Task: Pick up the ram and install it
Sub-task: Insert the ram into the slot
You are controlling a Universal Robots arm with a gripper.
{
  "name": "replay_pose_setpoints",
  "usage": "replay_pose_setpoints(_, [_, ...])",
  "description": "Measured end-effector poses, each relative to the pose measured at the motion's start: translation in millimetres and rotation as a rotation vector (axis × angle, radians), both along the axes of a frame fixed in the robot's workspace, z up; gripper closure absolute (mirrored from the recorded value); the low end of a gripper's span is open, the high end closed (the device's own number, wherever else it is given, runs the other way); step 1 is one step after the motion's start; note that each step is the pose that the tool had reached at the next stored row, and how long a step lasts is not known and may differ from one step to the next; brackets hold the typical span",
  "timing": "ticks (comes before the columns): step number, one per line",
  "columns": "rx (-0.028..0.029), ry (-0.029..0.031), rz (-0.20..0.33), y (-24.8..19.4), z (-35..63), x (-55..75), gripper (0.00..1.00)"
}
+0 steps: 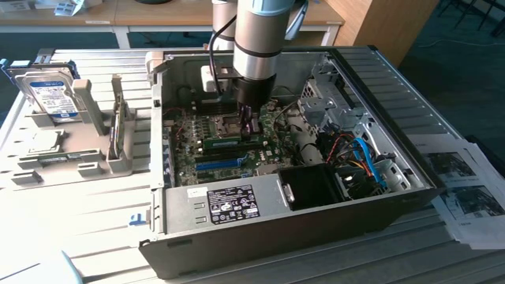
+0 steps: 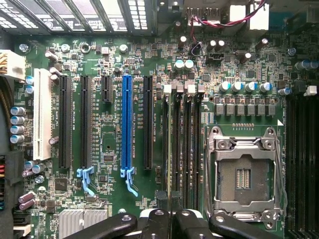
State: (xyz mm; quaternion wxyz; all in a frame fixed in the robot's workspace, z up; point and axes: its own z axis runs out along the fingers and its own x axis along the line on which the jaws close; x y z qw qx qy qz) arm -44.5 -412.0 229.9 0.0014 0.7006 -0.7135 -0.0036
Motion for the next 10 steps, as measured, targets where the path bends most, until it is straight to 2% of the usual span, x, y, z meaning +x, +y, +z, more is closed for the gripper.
replay_pose_setpoints(10, [0.0, 0.0003, 0.0, 0.0, -1.3, 0.6, 0.88])
